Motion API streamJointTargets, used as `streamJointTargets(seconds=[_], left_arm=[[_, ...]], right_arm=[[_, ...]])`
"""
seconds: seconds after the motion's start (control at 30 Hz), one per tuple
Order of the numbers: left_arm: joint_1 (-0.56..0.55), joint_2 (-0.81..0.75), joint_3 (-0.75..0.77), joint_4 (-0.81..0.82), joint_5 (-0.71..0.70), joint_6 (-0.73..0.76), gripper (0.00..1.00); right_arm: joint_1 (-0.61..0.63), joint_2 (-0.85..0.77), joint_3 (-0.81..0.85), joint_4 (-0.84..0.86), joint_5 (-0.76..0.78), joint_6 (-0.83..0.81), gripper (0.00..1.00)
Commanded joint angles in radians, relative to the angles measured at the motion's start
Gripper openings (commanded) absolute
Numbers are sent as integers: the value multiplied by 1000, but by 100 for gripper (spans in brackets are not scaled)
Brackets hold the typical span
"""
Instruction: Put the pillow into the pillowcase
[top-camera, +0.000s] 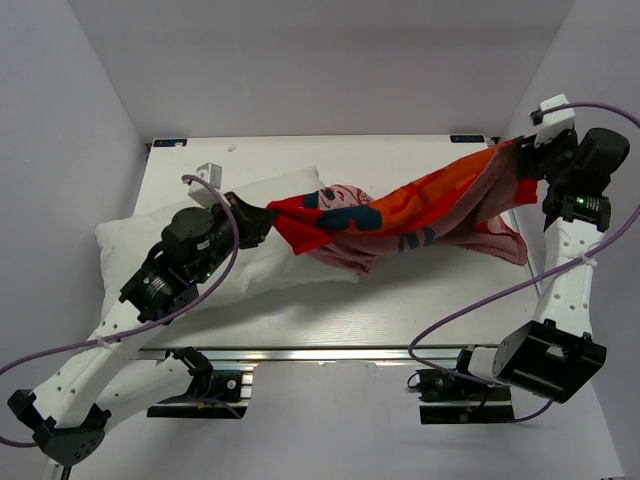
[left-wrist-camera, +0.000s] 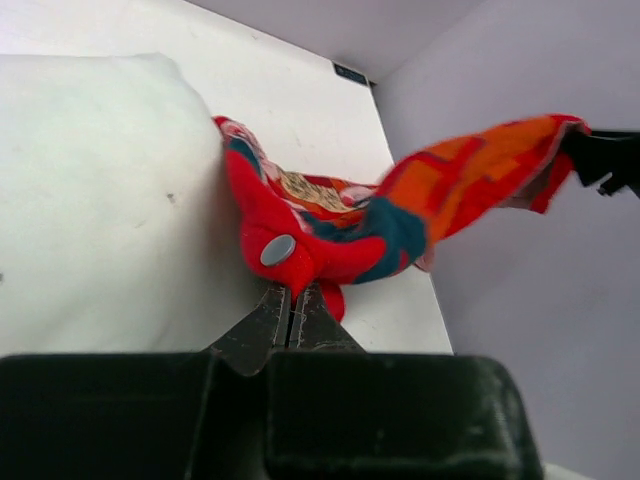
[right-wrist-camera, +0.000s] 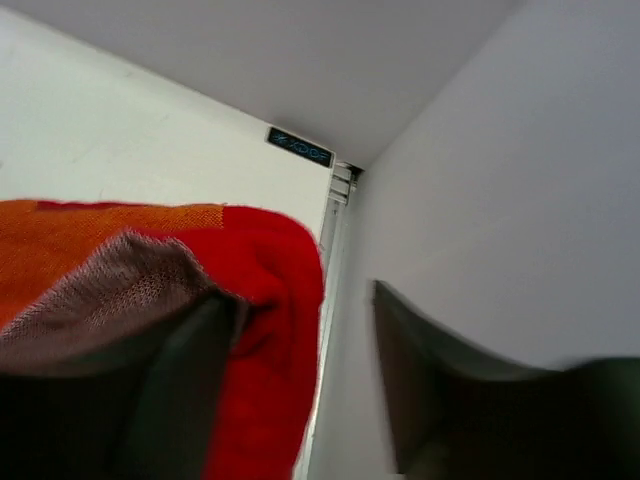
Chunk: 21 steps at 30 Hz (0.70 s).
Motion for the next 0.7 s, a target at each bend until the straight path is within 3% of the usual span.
streamJointTargets(seconds=[0.0,0.03,0.07,0.1,0.27,0.33,0.4,0.43,0.47,0.57,0.63,0.67], left_arm=[[3,51,52,72,149,40,0],[3,87,58,72,191,40,0],[1,109,70,228,276,78,0],[3,129,75,253,322,80,0],[1,241,69,375,547,55,0],[1,263,43,428,636,32,0],[1,287,21,472,701,5,0],[1,295,3,477,722,-2,0],[1,302,-3,478,739,-6,0],[1,325,-28,446,769,-16,0],[-2,336,-46,408,798,-23,0],[-3,338,-60,387,806,-29,21]], right_arm=[[-5,-79,-43,-63,-205,-134,70],[-5,-123,-47,-84,-301,-163,77],[-5,-134,-40,-117,-357,-213,83],[-5,-122,38,-226,-395,-229,84],[-4,-105,187,-304,-631,-133,87],[34,-88,224,-415,-778,-97,87],[129,-93,212,-489,-759,-88,85],[192,-122,151,-502,-668,-73,85],[311,-142,105,-487,-628,-61,83],[471,-241,-97,-328,-496,137,83],[550,-252,-127,-276,-428,198,82],[565,-246,-123,-276,-404,217,82]])
